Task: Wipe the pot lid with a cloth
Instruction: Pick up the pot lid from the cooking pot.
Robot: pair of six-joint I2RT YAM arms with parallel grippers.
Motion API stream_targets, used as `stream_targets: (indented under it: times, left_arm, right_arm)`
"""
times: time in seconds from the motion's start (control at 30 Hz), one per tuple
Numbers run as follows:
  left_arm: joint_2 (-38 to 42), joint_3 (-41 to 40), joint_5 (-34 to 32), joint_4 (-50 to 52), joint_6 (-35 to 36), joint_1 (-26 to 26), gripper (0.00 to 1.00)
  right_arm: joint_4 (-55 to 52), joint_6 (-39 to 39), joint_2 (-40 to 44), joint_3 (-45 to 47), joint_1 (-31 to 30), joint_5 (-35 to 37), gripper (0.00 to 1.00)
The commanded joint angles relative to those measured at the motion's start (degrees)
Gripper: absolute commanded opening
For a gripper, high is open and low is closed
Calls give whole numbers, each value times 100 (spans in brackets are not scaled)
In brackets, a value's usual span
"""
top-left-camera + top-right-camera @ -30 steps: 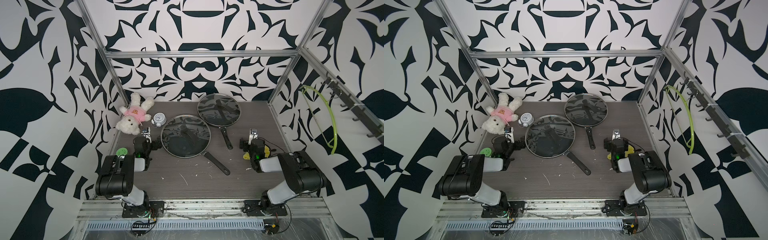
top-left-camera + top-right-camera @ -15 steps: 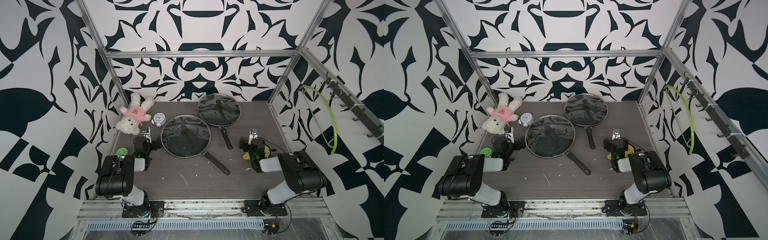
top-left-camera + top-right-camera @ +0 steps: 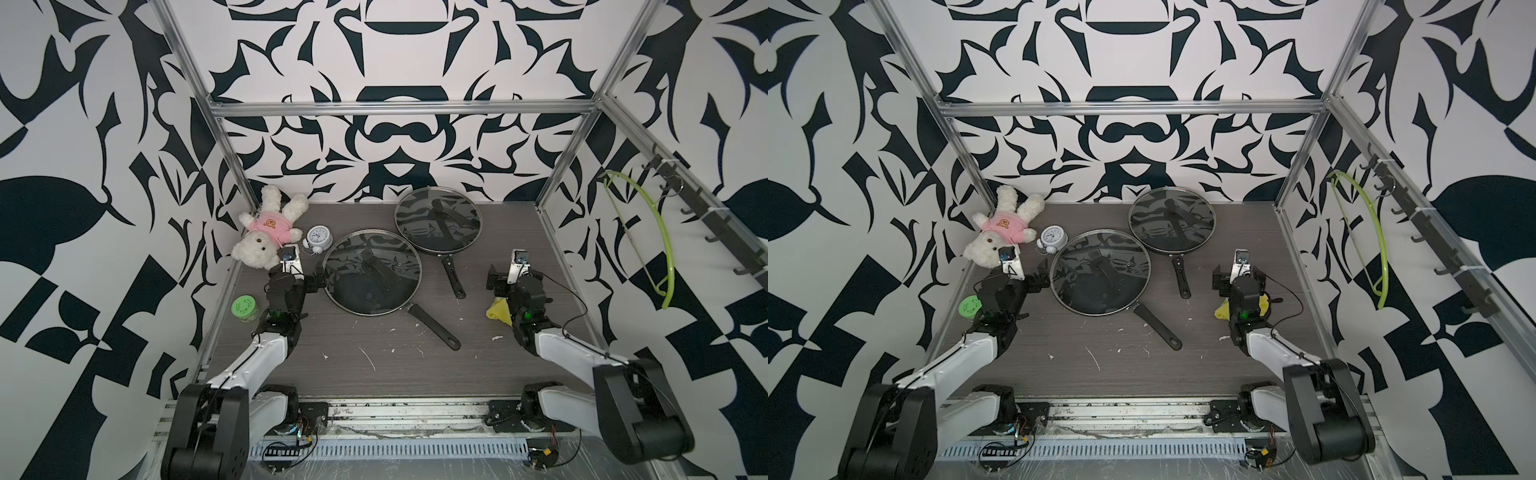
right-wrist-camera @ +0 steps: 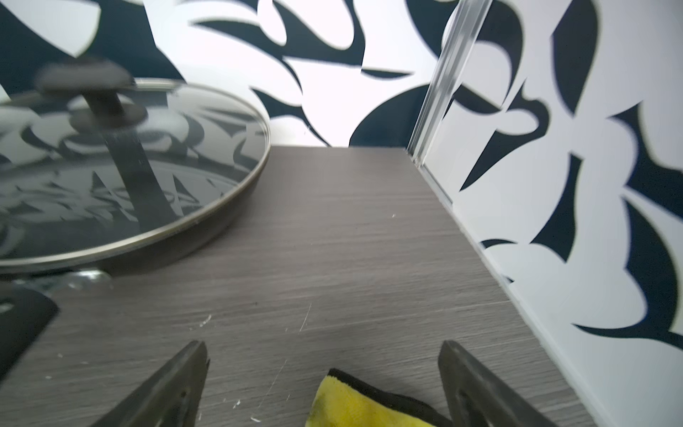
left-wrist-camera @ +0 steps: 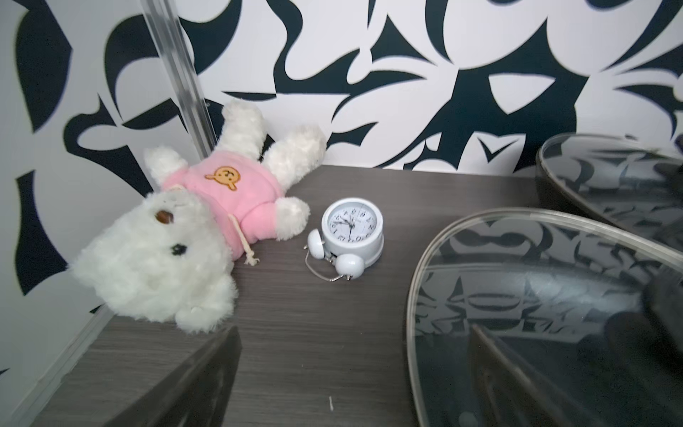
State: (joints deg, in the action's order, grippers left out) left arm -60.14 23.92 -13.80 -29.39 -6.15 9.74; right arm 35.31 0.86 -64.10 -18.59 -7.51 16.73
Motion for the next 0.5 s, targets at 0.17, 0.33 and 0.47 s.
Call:
stream_targets:
  times: [0.17,0.33,0.47]
  left_arm:
    - [26,1767,-1507,3519,-2082,1272,99]
    - [-799,3112,-2025,5006,-3264,2261,99]
    - [-1772,4203,-2554,5868,-3917,2963,99]
  right_arm:
    - [-2304,130,1336,-708,-328,-145,100]
    - [-3153,143,1602,-1082,-871,-49,100]
    - [-3350,9,1531,-1286,-1442,-39,100]
